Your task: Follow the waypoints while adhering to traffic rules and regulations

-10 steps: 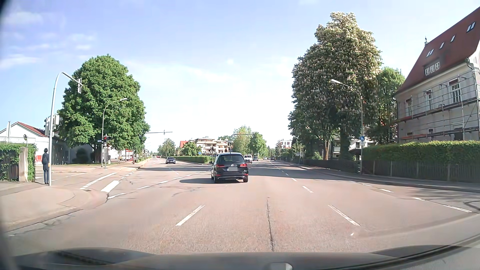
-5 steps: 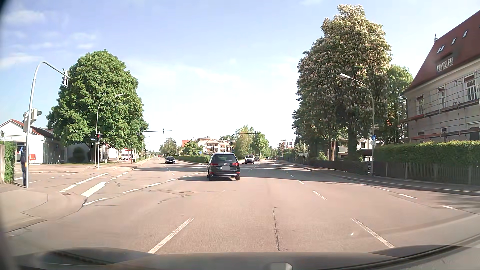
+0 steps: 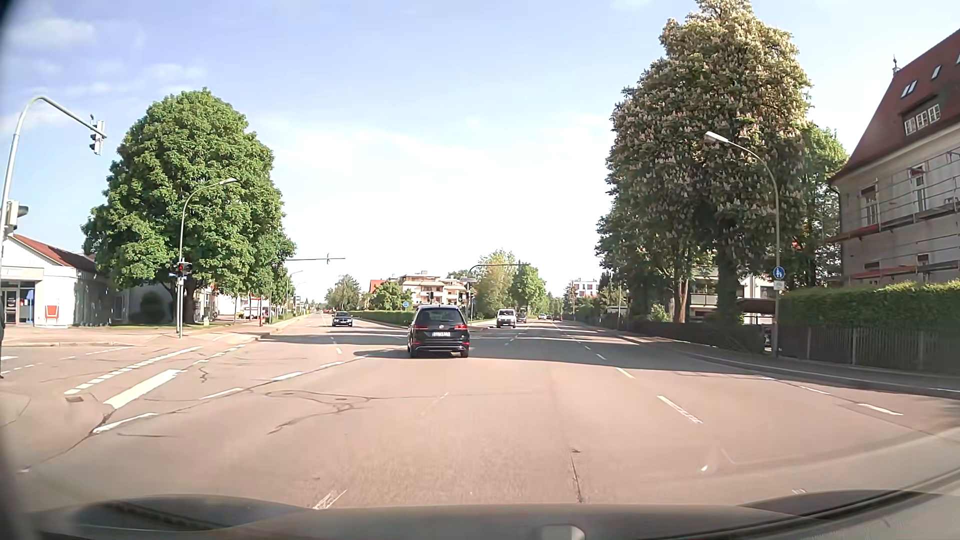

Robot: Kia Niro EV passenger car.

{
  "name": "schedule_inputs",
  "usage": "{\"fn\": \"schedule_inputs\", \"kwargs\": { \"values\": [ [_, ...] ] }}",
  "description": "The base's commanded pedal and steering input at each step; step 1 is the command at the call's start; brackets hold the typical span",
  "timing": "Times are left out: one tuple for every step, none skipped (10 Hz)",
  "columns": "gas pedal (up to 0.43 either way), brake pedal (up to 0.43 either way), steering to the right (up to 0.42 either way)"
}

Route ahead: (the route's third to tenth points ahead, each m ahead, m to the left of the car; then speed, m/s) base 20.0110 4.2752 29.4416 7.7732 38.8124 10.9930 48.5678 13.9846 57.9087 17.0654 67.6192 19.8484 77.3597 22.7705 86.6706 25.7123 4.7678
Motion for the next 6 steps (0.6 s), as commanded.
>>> {"fn": "schedule_inputs", "kwargs": {
  "values": [
    [0.209,0.000,-0.039],
    [0.209,0.000,-0.043],
    [0.209,0.000,-0.049],
    [0.209,0.000,-0.055],
    [0.220,0.000,-0.059],
    [0.228,0.000,-0.061]
  ]
}}
